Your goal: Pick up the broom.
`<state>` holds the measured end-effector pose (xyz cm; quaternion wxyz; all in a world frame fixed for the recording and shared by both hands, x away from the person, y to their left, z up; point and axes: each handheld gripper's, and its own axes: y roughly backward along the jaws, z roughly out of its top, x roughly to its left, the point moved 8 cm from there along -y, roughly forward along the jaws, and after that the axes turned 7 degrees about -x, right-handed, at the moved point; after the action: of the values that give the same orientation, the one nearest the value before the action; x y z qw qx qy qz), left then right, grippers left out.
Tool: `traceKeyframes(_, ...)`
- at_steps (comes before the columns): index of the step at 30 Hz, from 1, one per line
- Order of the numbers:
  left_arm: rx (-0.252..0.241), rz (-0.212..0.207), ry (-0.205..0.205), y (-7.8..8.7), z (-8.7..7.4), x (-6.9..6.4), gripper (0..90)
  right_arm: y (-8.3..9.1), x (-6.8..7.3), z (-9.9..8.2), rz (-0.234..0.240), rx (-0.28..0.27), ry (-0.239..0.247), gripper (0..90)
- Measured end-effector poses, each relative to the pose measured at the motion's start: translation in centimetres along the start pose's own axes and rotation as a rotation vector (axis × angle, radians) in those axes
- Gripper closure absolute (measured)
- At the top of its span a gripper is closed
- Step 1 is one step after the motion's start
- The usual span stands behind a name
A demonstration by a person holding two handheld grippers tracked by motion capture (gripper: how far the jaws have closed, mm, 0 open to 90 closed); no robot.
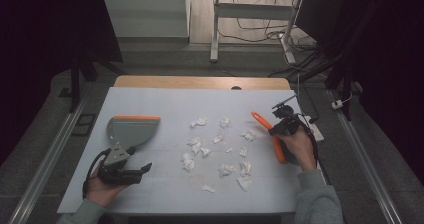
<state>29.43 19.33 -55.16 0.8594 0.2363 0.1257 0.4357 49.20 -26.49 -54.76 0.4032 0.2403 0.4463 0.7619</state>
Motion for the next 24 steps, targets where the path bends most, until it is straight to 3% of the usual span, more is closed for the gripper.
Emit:
traceKeyframes(3,-0.003,0.000,-0.001,0.0,0.0,0.0,21.4,0.8,0.0,0.1,0.020,-0.040,-0.018,69.2)
traceKeyframes(4,-0.003,0.000,0.000,0.0,0.0,0.0,21.4,1.6,-0.1,0.3,0.037,-0.085,-0.033,69.2)
traceKeyframes(11,-0.001,0.001,-0.002,0.0,0.1,-0.1,21.5,4.5,0.2,0.8,0.104,-0.212,-0.093,69.3)
traceKeyframes(16,-0.020,-0.005,-0.002,-0.1,0.7,-0.7,22.4,6.9,1.7,1.8,0.156,-0.346,-0.137,69.3)
traceKeyframes(19,-0.026,-0.012,-0.017,-0.2,1.3,-1.2,22.6,7.7,2.4,2.2,0.176,-0.384,-0.150,69.3)
traceKeyframes(24,-0.045,-0.028,-0.030,-0.4,2.5,-1.8,23.2,8.1,3.4,2.5,0.189,-0.403,-0.149,69.3)
